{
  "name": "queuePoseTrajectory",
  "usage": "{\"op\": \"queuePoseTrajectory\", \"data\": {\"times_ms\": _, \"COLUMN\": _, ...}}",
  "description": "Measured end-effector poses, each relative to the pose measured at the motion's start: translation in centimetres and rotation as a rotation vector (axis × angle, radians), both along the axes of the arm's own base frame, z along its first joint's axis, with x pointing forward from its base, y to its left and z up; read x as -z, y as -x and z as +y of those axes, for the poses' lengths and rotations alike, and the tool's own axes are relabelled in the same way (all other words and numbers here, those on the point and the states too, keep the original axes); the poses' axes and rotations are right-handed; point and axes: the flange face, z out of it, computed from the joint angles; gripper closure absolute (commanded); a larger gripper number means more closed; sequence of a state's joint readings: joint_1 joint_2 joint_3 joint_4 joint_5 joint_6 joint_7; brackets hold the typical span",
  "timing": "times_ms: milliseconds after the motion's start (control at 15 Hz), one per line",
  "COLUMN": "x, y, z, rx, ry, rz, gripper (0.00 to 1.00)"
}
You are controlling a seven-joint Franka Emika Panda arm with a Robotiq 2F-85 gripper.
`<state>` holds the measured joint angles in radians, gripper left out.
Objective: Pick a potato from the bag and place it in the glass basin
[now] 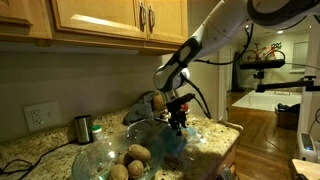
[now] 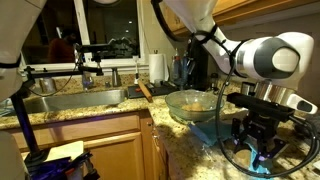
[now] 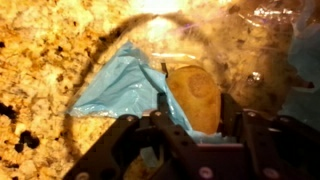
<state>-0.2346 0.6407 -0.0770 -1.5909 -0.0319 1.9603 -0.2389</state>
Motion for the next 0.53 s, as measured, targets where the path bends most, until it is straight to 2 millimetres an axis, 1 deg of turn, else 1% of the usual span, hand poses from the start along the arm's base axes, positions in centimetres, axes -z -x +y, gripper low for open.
{"op": "queuePoseTrajectory", "data": {"times_ms": 67, "x": 0.0, "y": 0.0, "z": 0.0, "rx": 0.0, "ry": 0.0, "rz": 0.0, "gripper": 0.7}}
{"op": "queuePoseTrajectory", "data": {"times_ms": 133, "x": -0.01, "y": 0.0, "z": 0.0, "rx": 0.0, "ry": 0.0, "rz": 0.0, "gripper": 0.5}}
{"op": "queuePoseTrajectory", "data": {"times_ms": 200, "x": -0.05, "y": -0.01, "z": 0.01, "rx": 0.0, "ry": 0.0, "rz": -0.001, "gripper": 0.21}}
{"op": "queuePoseTrajectory", "data": {"times_ms": 267, "x": -0.15, "y": -0.03, "z": 0.01, "rx": -0.001, "ry": 0.001, "rz": -0.003, "gripper": 0.23}}
{"op": "queuePoseTrajectory", "data": {"times_ms": 333, "x": -0.34, "y": -0.07, "z": 0.02, "rx": -0.001, "ry": 0.002, "rz": -0.006, "gripper": 0.21}}
{"op": "queuePoseTrajectory", "data": {"times_ms": 467, "x": -0.73, "y": -0.09, "z": -0.07, "rx": -0.004, "ry": 0.008, "rz": -0.01, "gripper": 0.09}}
{"op": "queuePoseTrajectory", "data": {"times_ms": 533, "x": -0.9, "y": -0.1, "z": -0.13, "rx": -0.005, "ry": 0.011, "rz": -0.012, "gripper": 0.02}}
